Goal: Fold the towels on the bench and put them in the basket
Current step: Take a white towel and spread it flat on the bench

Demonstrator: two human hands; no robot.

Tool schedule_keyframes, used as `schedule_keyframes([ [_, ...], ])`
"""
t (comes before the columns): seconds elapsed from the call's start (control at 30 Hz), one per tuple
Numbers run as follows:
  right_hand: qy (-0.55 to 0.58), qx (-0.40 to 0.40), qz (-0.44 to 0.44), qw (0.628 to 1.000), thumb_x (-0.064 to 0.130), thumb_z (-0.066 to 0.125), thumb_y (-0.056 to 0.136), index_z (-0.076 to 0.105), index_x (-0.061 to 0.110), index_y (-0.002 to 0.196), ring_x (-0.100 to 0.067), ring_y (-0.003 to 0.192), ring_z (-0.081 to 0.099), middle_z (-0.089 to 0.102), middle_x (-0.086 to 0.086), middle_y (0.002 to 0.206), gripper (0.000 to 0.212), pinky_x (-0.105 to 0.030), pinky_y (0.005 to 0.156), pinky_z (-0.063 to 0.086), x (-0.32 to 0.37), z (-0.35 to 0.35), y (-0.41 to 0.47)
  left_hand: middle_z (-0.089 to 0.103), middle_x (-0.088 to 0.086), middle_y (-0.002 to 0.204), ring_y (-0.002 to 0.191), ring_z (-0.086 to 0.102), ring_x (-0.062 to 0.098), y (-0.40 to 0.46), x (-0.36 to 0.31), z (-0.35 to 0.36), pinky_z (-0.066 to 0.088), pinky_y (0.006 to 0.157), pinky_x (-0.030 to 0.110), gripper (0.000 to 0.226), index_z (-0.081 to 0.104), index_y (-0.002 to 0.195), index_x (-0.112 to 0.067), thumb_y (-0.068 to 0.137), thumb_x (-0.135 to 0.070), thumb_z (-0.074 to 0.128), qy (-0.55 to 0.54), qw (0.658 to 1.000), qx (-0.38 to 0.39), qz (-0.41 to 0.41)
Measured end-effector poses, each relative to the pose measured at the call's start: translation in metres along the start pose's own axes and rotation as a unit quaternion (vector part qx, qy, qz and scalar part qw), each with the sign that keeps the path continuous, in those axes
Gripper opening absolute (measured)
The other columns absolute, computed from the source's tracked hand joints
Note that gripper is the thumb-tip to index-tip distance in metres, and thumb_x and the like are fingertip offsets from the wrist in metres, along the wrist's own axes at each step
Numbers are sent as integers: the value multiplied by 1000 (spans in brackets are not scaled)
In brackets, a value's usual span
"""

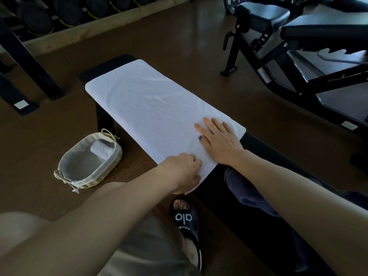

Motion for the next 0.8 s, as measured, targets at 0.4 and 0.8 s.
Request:
schedule_keyframes([
  [0.4,37,-49,128,990,46,21,110,17,28,163,-30,151,31,33,-8,164,57,-48,123,25,-55,-31,11,44,9,135,126,43,27,5,8,13,46,96,43,44,44,131,-14,104,-48,39,-15,999,42,22],
  [0.8,6,-67,93,993,47,21,109,13,18,164,-29,155,24,25,-11,168,63,-46,126,21,-44,-40,16,51,8,120,100,52,28,27,41,-18,45,83,39,26,41,109,-17,104,-42,45,-90,996,-25,-12],
])
Point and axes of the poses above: each hand's wrist, its own y-axis towards the middle knuckle, its own z-axis out of the palm, x = y × z, the point moved 10 cm from there along y, towards the middle knuckle
